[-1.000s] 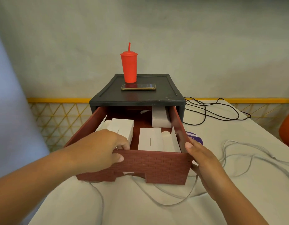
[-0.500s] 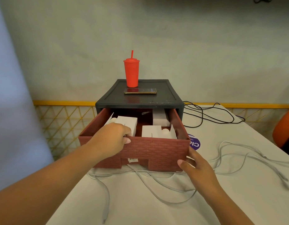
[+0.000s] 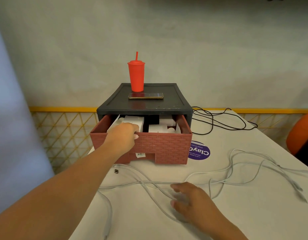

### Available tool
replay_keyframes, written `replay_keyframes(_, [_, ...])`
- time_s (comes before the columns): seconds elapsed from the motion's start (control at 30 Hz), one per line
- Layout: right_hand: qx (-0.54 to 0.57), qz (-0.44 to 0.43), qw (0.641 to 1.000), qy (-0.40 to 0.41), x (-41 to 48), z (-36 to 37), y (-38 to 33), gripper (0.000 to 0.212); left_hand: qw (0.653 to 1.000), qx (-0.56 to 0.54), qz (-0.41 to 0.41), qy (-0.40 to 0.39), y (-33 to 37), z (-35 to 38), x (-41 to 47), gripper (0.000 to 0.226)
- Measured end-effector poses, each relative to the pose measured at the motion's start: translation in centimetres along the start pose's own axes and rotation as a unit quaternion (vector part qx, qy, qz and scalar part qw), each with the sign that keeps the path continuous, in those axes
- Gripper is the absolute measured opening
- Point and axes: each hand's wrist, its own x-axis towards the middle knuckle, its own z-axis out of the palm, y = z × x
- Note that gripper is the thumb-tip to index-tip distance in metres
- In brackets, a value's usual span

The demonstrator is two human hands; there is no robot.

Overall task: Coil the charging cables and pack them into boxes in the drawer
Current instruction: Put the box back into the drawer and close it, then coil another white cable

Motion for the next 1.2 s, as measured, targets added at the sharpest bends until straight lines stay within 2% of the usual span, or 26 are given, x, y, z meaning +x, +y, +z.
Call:
replay_keyframes(0.1, [-0.116, -0.053, 0.99, -0.063, -0.4, 1.8, 0.3, 0.038, 1.0, -0.013, -0.003, 0.025, 0.4, 0.8, 0.5, 0.011])
replay_keyframes(0.17, [-0.172, -0.061, 0.982, -0.05, -0.9, 2.9, 0.4, 0.038, 0.999, -0.014, -0.009, 0.036, 0.8, 1.0, 0.6, 0.012])
replay_keyframes(0.27, [-0.217, -0.085, 0.972, 0.01, -1.2, 3.6, 0.3, 0.016, 0.998, -0.042, -0.01, 0.043, 0.8, 1.1, 0.4, 0.014])
replay_keyframes(0.33, [-0.256, -0.09, 0.962, 0.035, -1.1, 4.2, 0.6, 0.024, 0.995, -0.082, -0.003, 0.05, 0.5, 1.2, -0.3, 0.02])
replay_keyframes(0.4, [-0.255, -0.056, 0.965, 0.014, -1.5, 4.5, 0.4, 0.029, 0.989, -0.128, 0.008, 0.079, 0.2, 1.4, -1.6, 0.036])
replay_keyframes(0.47, [-0.23, -0.006, 0.972, 0.047, -1.3, 4.0, 0.2, 0.014, 0.976, -0.175, 0.017, 0.129, 0.3, 1.8, -3.7, 0.044])
replay_keyframes(0.53, [-0.155, 0.019, 0.984, 0.086, -1.1, 3.2, 0.3, 0.017, 0.963, -0.228, 0.03, 0.143, 0.2, 2.1, -6.1, 0.045])
replay_keyframes(0.63, [-0.006, 0.003, 0.988, 0.153, -0.5, 0.7, -1.0, 0.033, 0.964, -0.252, 0.058, 0.058, -0.1, 2.5, -8.9, 0.06])
replay_keyframes(0.67, [0.035, -0.012, 0.984, 0.173, -0.3, -0.3, -1.5, 0.031, 0.968, -0.238, 0.062, 0.04, -0.4, 2.7, -9.5, 0.061])
replay_keyframes(0.73, [0.083, -0.039, 0.973, 0.213, -0.2, -2.2, -2.4, 0.019, 0.98, -0.189, 0.053, 0.035, -1.0, 3.1, -10.1, 0.055])
replay_keyframes(0.77, [0.098, -0.049, 0.964, 0.243, -0.2, -3.2, -2.9, 0.022, 0.983, -0.175, 0.044, 0.042, -1.4, 3.4, -10.3, 0.052])
replay_keyframes(0.9, [0.185, -0.032, 0.932, 0.309, -0.3, -6.5, -3.7, 0.02, 0.978, -0.208, -0.009, 0.031, -2.9, 4.3, -11.1, 0.032])
replay_keyframes(1.03, [0.206, 0.005, 0.92, 0.333, -0.2, -8.8, -2.5, 0.027, 0.964, -0.26, -0.048, 0.017, -3.7, 3.9, -11.8, 0.013])
replay_keyframes(1.13, [0.219, 0.023, 0.901, 0.374, -0.1, -10.6, -1.7, 0.027, 0.959, -0.271, -0.077, 0.028, -3.6, 2.5, -12.1, 0.025])
replay_keyframes(1.2, [0.182, 0.027, 0.896, 0.403, -0.2, -11.9, -1.4, 0.02, 0.943, -0.311, -0.114, 0.017, -3.3, 1.7, -12.0, 0.036])
